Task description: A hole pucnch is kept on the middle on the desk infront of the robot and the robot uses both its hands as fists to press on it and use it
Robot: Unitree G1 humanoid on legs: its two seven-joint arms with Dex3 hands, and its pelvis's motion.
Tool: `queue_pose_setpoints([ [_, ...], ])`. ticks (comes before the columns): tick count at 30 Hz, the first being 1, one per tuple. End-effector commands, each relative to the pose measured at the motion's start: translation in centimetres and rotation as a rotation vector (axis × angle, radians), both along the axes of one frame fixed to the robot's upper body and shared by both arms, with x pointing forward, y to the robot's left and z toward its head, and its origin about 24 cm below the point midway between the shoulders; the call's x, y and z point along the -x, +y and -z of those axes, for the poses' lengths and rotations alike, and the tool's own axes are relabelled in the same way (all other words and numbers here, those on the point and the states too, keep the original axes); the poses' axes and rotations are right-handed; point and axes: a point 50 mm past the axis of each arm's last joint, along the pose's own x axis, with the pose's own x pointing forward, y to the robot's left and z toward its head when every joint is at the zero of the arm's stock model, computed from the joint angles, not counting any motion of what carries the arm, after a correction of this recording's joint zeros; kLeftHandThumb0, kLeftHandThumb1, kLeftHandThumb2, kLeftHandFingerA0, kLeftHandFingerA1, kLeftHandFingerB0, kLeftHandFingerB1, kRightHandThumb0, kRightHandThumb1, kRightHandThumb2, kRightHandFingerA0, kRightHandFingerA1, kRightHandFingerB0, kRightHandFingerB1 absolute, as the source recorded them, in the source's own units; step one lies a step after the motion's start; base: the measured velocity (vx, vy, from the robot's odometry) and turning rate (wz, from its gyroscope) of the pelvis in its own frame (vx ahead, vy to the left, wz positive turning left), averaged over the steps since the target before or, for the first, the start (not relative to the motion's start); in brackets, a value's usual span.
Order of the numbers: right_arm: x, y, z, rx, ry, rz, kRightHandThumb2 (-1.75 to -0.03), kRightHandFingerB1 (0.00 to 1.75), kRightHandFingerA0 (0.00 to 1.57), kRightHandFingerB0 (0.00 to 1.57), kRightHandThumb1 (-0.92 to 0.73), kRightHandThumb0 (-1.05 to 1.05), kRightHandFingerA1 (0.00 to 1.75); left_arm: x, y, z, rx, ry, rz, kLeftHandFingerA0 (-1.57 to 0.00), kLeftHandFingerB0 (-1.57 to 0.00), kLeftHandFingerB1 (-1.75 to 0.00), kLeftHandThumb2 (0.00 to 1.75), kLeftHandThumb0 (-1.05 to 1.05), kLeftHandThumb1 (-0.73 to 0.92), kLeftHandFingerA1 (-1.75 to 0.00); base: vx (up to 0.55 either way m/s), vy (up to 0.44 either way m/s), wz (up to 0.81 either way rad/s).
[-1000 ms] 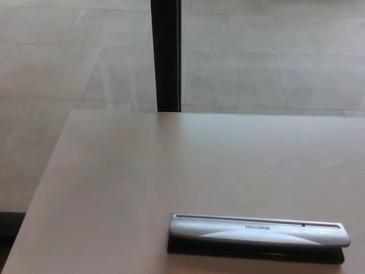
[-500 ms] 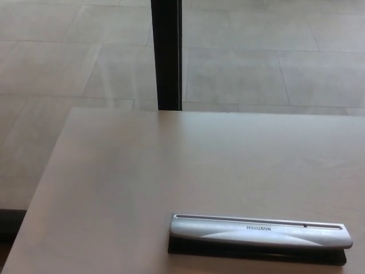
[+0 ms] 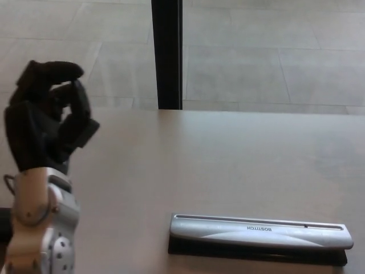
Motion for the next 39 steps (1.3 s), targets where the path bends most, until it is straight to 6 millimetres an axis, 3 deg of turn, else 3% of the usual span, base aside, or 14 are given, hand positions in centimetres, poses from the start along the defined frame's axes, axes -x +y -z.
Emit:
queue_pose_setpoints([
  [1, 2.1, 7.8, 1.9, -0.055, 0.082, -0.423, -1.07, 1.33, 1.12, 0.8, -0.63, -0.33, 1.75, 2.8, -10.2, 2.5, 0.037, 0.189, 0.396, -0.97, -0.67, -1.75, 1.07, -0.3, 0.68, -1.75, 0.0, 0.0, 0.0],
  [4, 2.5, 8.2, 2.6, -0.011, 0.128, -0.428, -1.12, 1.29, 1.14, 0.81, -0.6, -0.29, 1.75, 3.2, -11.3, 3.5, 0.108, 0.253, 0.397, -0.96, -0.65, -1.75, 1.01, -0.29, 0.7, -1.75, 0.0, 0.0, 0.0],
  [5, 2.7, 8.4, 3.5, 0.009, 0.157, -0.411, -1.22, 1.29, 1.15, 0.85, -0.52, -0.23, 1.75, 3.5, -12.0, 4.1, 0.105, 0.277, 0.4, -0.95, -0.64, -1.75, 1.06, -0.29, 0.71, -1.75, 0.0, 0.0, 0.0],
  [7, 2.9, 8.6, 4.0, 0.021, 0.174, -0.409, -1.24, 1.33, 1.18, 0.86, -0.53, -0.22, 1.75, 3.7, -12.4, 4.4, 0.097, 0.289, 0.399, -0.95, -0.64, -1.75, 1.09, -0.29, 0.7, -1.75, 0.0, 0.0, 0.0],
  [9, 3.1, 9.0, 5.0, -0.002, 0.206, -0.374, -1.19, 1.55, 1.15, 0.77, -0.54, -0.31, 1.75, 4.1, -13.3, 5.1, 0.136, 0.329, 0.379, -0.93, -0.61, -1.75, 0.97, -0.31, 0.73, -1.75, 0.0, 0.0, 0.0],
  [12, 3.2, 9.4, 5.9, -0.024, 0.221, -0.377, -1.17, 1.61, 1.16, 0.75, -0.57, -0.35, 1.75, 4.5, -13.8, 5.8, 0.155, 0.353, 0.358, -0.91, -0.58, -1.75, 0.97, -0.32, 0.75, -1.75, 0.0, 0.0, 0.0],
  [16, 3.2, 9.7, 6.4, -0.033, 0.222, -0.38, -1.16, 1.61, 1.18, 0.76, -0.55, -0.36, 1.75, 4.5, -14.2, 6.3, 0.179, 0.366, 0.344, -0.92, -0.59, -1.75, 0.99, -0.32, 0.74, -1.75, 0.0, 0.0, 0.0],
  [17, 3.1, 9.8, 6.5, -0.004, 0.234, -0.379, -1.19, 1.63, 1.18, 0.76, -0.54, -0.39, 1.75, 4.6, -14.4, 6.8, 0.187, 0.388, 0.33, -0.93, -0.56, -1.73, 0.9, -0.35, 0.79, -1.75, 0.0, 0.0, 0.0],
  [19, 3.1, 9.8, 6.6, -0.009, 0.237, -0.394, -1.16, 1.62, 1.19, 0.75, -0.55, -0.39, 1.75, 4.7, -14.4, 7.2, 0.179, 0.39, 0.32, -0.92, -0.56, -1.75, 0.9, -0.35, 0.81, -1.75, 0.0, 0.0, 0.0],
  [25, 2.7, 10.3, 6.6, 0.031, 0.24, -0.387, -1.14, 1.61, 1.17, 0.76, -0.54, -0.4, 1.75, 4.5, -14.7, 8.1, 0.183, 0.416, 0.28, -0.94, -0.58, -1.74, 0.95, -0.37, 0.74, -1.75, 0.0, 0.0, 0.0],
  [26, 2.5, 10.4, 6.8, 0.031, 0.244, -0.384, -1.15, 1.61, 1.18, 0.77, -0.54, -0.41, 1.75, 4.5, -14.9, 8.6, 0.174, 0.424, 0.271, -0.93, -0.62, -1.75, 1.0, -0.37, 0.72, -1.75, 0.0, 0.0, 0.0],
  [33, 2.2, 10.7, 8.0, 0.027, 0.268, -0.324, -1.16, 1.6, 1.17, 0.81, -0.52, -0.38, 1.75, 4.9, -16.0, 10.7, 0.26, 0.485, 0.17, -0.95, -0.63, -1.73, 0.88, -0.36, 0.78, -1.75, 0.0, 0.0, 0.0],
  [35, 2.5, 10.6, 8.9, 0.037, 0.277, -0.267, -1.15, 1.61, 1.14, 0.79, -0.53, -0.38, 1.75, 5.6, -16.8, 11.3, 0.291, 0.517, 0.11, -0.94, -0.59, -1.68, 0.81, -0.37, 0.81, -1.75, 0.0, 0.0, 0.0],
  [39, 3.5, 10.9, 10.5, 0.001, 0.286, -0.2, -1.11, 1.58, 1.14, 0.8, -0.57, -0.4, 1.75, 6.9, -18.5, 12.1, 0.26, 0.551, 0.022, -0.98, -0.65, -1.67, 0.86, -0.38, 0.79, -1.75, 0.0, 0.0, 0.0],
])
